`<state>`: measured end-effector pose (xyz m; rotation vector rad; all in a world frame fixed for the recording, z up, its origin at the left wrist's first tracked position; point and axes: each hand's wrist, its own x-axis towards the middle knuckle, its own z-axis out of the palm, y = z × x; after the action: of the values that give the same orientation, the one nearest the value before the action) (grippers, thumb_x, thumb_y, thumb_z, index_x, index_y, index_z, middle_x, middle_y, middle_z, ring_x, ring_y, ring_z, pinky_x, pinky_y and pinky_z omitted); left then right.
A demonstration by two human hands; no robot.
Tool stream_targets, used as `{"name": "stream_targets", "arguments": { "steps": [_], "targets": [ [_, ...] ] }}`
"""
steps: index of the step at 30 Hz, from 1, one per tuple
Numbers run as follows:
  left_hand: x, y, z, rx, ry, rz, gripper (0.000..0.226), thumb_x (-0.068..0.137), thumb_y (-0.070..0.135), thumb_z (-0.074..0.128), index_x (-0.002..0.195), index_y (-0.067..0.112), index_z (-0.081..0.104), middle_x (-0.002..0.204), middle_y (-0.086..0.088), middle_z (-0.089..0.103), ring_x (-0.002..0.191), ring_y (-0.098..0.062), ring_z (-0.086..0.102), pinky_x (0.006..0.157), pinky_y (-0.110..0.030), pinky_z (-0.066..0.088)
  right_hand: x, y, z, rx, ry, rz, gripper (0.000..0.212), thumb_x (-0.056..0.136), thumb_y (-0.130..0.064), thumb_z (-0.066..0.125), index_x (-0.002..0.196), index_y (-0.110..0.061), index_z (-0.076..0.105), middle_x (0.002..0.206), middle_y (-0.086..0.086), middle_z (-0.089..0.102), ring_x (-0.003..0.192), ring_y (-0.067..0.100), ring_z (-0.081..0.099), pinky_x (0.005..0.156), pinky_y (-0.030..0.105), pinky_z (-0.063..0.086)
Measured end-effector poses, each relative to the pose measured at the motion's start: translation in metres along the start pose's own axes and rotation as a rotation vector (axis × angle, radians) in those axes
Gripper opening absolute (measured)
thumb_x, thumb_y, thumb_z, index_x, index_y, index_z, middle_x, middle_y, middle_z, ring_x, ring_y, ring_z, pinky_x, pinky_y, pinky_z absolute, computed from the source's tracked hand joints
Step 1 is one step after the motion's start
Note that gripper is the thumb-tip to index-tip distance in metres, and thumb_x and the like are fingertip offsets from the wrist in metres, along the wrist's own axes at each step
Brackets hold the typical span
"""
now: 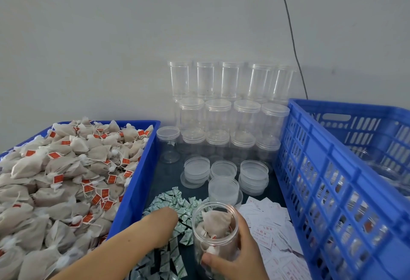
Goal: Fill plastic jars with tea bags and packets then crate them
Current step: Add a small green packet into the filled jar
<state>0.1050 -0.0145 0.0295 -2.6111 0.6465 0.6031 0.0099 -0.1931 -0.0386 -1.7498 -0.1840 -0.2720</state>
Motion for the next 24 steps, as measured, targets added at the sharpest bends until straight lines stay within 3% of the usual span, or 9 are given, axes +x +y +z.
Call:
{"name": "stream_targets", "arguments": {
  "steps": [2, 4, 8, 12, 15, 19, 21, 24],
  "targets": [
    [0.001, -0.002, 0.002, -0.055, 0.026, -0.022, 0.034, 0.091, -0.002, 0.046, 0.063, 0.013, 0.036, 0.063, -0.002, 0.033, 0.052, -0.012, 0.031, 0.062, -0.027, 0.038, 0.0, -0.001, 0.0, -0.017, -0.004, -0.006, 0.093, 0.051, -0.034, 0.095, 0.126, -0.062, 0.048, 0.127, -0.025, 0.063, 0.119, -0.006, 0.058, 0.095, 0.017, 0.044],
    [0.0, -0.006, 0.005, -0.126, 0.091, -0.043, 0.03, 0.088, -0.004, 0.045, 0.063, 0.011, 0.037, 0.065, -0.003, 0.037, 0.054, -0.015, 0.035, 0.059, -0.027, 0.036, 0.0, 0.0, 0.0, -0.023, -0.008, -0.007, 0.094, 0.051, -0.033, 0.096, 0.125, -0.064, 0.047, 0.127, -0.025, 0.063, 0.119, -0.005, 0.059, 0.095, 0.021, 0.045],
    [-0.002, -0.013, 0.005, -0.287, 0.219, -0.036, 0.017, 0.085, 0.0, 0.041, 0.084, 0.015, 0.048, 0.086, -0.002, 0.049, 0.076, -0.019, 0.044, 0.066, -0.026, 0.035, -0.001, 0.002, 0.0, -0.029, -0.009, -0.011, 0.096, 0.052, -0.03, 0.095, 0.126, -0.064, 0.046, 0.126, -0.026, 0.063, 0.117, -0.006, 0.059, 0.091, 0.016, 0.046],
    [-0.007, -0.02, -0.003, -0.531, 0.426, 0.037, 0.017, 0.098, 0.014, 0.041, 0.1, 0.022, 0.055, 0.091, 0.006, 0.053, 0.075, -0.007, 0.05, 0.063, -0.014, 0.038, -0.001, 0.003, 0.0, -0.024, 0.007, -0.02, 0.096, 0.053, -0.029, 0.094, 0.127, -0.066, 0.045, 0.125, -0.029, 0.062, 0.116, -0.01, 0.057, 0.087, 0.002, 0.043],
    [-0.017, -0.022, -0.017, -0.721, 0.538, 0.118, 0.023, 0.097, 0.015, 0.048, 0.112, 0.029, 0.059, 0.095, 0.009, 0.055, 0.074, -0.003, 0.057, 0.066, -0.012, 0.046, 0.0, 0.004, 0.0, -0.013, 0.012, -0.018, 0.099, 0.051, -0.034, 0.094, 0.129, -0.067, 0.042, 0.129, -0.031, 0.059, 0.12, -0.011, 0.055, 0.089, 0.009, 0.046],
    [-0.04, -0.021, -0.044, -0.941, 0.619, 0.287, 0.02, 0.089, 0.017, 0.063, 0.099, 0.034, 0.057, 0.088, 0.01, 0.065, 0.074, 0.0, 0.063, 0.068, -0.013, 0.049, 0.002, 0.004, -0.001, -0.012, -0.009, -0.014, 0.103, 0.047, -0.054, 0.095, 0.135, -0.06, 0.041, 0.132, -0.028, 0.059, 0.121, -0.008, 0.055, 0.099, 0.021, 0.046],
    [-0.052, -0.016, -0.057, -0.857, 0.539, 0.392, 0.013, 0.087, 0.023, 0.067, 0.093, 0.032, 0.06, 0.087, 0.015, 0.065, 0.076, 0.004, 0.062, 0.07, -0.011, 0.048, 0.004, 0.002, -0.002, 0.004, -0.023, -0.022, 0.099, 0.05, -0.053, 0.095, 0.136, -0.054, 0.045, 0.132, -0.021, 0.062, 0.122, -0.002, 0.058, 0.098, 0.02, 0.048],
    [-0.057, 0.0, -0.065, -0.561, 0.414, 0.481, 0.01, 0.089, 0.024, 0.063, 0.097, 0.03, 0.065, 0.088, 0.021, 0.062, 0.076, 0.011, 0.056, 0.071, -0.004, 0.043, 0.006, -0.001, -0.002, 0.0, -0.042, -0.033, 0.094, 0.06, -0.039, 0.095, 0.142, -0.038, 0.047, 0.135, -0.005, 0.063, 0.126, 0.012, 0.059, 0.101, 0.029, 0.05]
  ]
}}
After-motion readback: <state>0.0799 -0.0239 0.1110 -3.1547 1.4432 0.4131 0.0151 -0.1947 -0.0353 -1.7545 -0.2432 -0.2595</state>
